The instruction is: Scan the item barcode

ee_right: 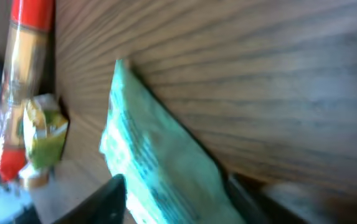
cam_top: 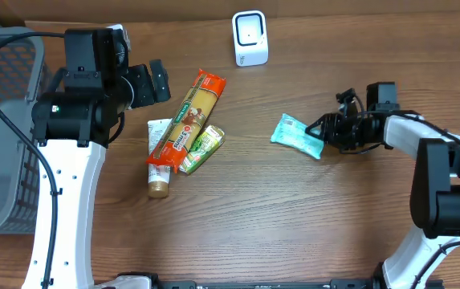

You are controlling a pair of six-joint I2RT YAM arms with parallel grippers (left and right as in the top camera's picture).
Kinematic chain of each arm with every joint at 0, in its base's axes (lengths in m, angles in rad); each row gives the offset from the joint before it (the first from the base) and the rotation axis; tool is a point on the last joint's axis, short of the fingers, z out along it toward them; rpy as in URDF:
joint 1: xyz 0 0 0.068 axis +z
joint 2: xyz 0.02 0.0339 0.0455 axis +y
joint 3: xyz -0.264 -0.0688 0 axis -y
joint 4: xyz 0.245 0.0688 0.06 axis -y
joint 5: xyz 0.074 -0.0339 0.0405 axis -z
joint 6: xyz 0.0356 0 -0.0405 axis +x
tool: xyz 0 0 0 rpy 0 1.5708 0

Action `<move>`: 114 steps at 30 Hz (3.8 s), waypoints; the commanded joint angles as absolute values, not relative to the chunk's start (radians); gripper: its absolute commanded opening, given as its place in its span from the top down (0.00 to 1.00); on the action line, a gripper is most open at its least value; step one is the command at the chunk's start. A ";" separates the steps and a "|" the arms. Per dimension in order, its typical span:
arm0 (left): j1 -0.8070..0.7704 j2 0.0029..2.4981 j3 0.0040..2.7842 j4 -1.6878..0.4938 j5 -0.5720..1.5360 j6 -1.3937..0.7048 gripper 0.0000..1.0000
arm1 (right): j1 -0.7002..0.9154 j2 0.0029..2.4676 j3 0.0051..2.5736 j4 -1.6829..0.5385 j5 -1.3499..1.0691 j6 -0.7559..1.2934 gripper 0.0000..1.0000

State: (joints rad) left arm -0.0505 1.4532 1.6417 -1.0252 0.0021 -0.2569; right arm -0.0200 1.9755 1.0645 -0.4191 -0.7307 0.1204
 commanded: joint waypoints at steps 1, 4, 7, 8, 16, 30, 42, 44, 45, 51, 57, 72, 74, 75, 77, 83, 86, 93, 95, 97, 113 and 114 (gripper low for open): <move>-0.053 1.453 1.650 -1.024 -0.011 -0.270 0.00 | -0.010 2.007 1.007 -0.423 -0.611 0.187 0.70; -0.053 1.453 1.650 -1.024 -0.010 -0.270 0.00 | -0.010 2.007 1.007 -0.413 -0.636 0.187 0.81; -0.053 1.453 1.650 -1.024 -0.010 -0.270 0.01 | -0.014 2.007 1.008 -0.385 -0.717 0.182 0.86; -0.053 1.453 1.650 -1.024 -0.010 -0.270 0.00 | -0.017 2.007 1.011 -0.375 -0.750 0.182 0.88; -0.053 1.453 1.650 -1.024 -0.010 -0.270 0.01 | -0.047 1.947 1.113 -0.480 -0.817 0.147 0.96; -0.053 1.453 1.650 -1.024 -0.011 -0.270 0.01 | -0.046 1.525 1.296 -0.705 -0.746 0.071 0.96; -0.053 1.453 1.650 -1.024 -0.010 -0.270 0.01 | 0.151 1.512 1.539 -0.732 -0.108 0.063 0.97; -0.053 1.453 1.650 -1.024 -0.010 -0.270 0.00 | 0.201 1.538 1.615 -0.731 0.010 0.026 0.96; -0.053 1.453 1.650 -1.024 -0.010 -0.270 0.00 | 0.234 1.557 1.656 -0.723 0.093 -0.001 0.96; -0.053 1.453 1.650 -1.024 -0.010 -0.270 0.00 | 0.385 1.688 1.709 -0.492 0.493 -0.300 0.96; -0.053 1.453 1.650 -1.024 -0.010 -0.270 0.01 | 0.454 1.876 1.709 -0.165 0.661 -0.718 0.96; -0.053 1.453 1.650 -1.024 -0.010 -0.270 0.00 | 0.457 2.236 1.709 0.374 0.645 -1.214 0.96; -0.053 1.453 1.650 -1.024 -0.010 -0.270 0.00 | 0.457 2.254 1.709 0.384 0.629 -1.213 0.96; -0.053 1.453 1.650 -1.024 -0.010 -0.270 0.01 | 0.457 2.263 1.709 0.385 0.618 -1.213 0.96; -0.053 1.453 1.650 -1.024 -0.010 -0.270 0.01 | 0.464 2.273 1.709 0.376 0.609 -1.214 0.96; -0.053 1.453 1.650 -1.024 -0.010 -0.270 0.00 | 0.470 2.300 1.709 0.369 0.608 -1.342 0.96; -0.053 1.453 1.650 -1.024 -0.010 -0.270 0.00 | 0.470 2.300 1.708 0.377 0.608 -1.345 0.96; -0.053 1.453 1.650 -1.024 -0.010 -0.270 0.00 | 0.482 2.300 1.709 0.387 0.608 -1.502 0.96; -0.053 1.453 1.650 -1.024 -0.010 -0.270 0.00 | 0.488 2.300 1.708 0.387 0.607 -1.565 0.96; -0.053 1.453 1.650 -1.024 -0.011 -0.270 0.00 | 0.493 2.300 1.708 0.388 0.596 -1.630 0.96; -0.053 1.453 1.650 -1.024 -0.010 -0.270 0.01 | 0.500 2.300 1.708 0.388 0.507 -1.789 0.96; -0.053 1.453 1.650 -1.024 -0.010 -0.270 0.00 | 0.501 2.300 1.708 0.388 0.508 -1.789 0.96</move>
